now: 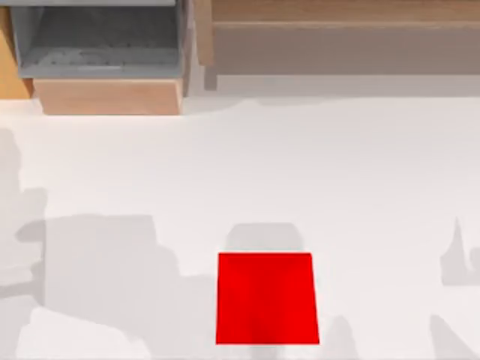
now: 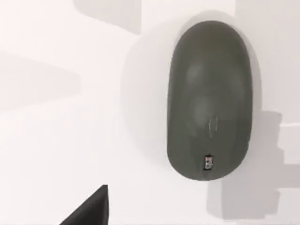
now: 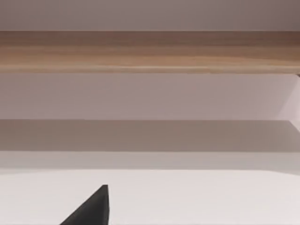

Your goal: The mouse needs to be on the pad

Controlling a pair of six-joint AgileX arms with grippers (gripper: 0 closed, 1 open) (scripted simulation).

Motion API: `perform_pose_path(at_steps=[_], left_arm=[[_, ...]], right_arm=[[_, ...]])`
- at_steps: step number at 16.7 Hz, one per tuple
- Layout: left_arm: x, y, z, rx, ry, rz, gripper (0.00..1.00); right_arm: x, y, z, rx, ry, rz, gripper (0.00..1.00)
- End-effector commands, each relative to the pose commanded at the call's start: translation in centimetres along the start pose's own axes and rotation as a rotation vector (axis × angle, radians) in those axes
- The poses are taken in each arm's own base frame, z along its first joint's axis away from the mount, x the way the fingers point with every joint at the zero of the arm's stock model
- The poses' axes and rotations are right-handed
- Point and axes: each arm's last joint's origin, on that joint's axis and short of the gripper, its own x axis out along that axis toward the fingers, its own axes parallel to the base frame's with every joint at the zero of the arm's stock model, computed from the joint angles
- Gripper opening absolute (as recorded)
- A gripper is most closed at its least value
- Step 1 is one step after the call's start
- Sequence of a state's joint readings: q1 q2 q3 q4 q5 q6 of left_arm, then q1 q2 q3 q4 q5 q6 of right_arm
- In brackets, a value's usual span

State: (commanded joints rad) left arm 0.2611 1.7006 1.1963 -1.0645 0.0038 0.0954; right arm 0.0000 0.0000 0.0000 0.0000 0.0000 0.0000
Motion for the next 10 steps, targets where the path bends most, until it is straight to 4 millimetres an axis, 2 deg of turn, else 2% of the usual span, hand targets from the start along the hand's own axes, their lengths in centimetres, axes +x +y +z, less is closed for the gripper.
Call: perform_pose_path(at_steps=[6, 8, 10], left_arm=[[0.1, -0.1, 0.1, 0.003, 0.003, 0.0, 1.0], [1.1, 0.0, 0.2, 0.0, 0.008, -0.001, 1.0], [3.1, 0.0, 0.4, -0.001, 0.007, -0.001, 1.0]], right_arm=[[0.0, 0.0, 0.0, 0.0, 0.0, 0.0, 1.0], [0.0, 0.0, 0.0, 0.0, 0.0, 0.0, 1.0], [0.0, 0.0, 0.0, 0.0, 0.0, 0.0, 1.0]])
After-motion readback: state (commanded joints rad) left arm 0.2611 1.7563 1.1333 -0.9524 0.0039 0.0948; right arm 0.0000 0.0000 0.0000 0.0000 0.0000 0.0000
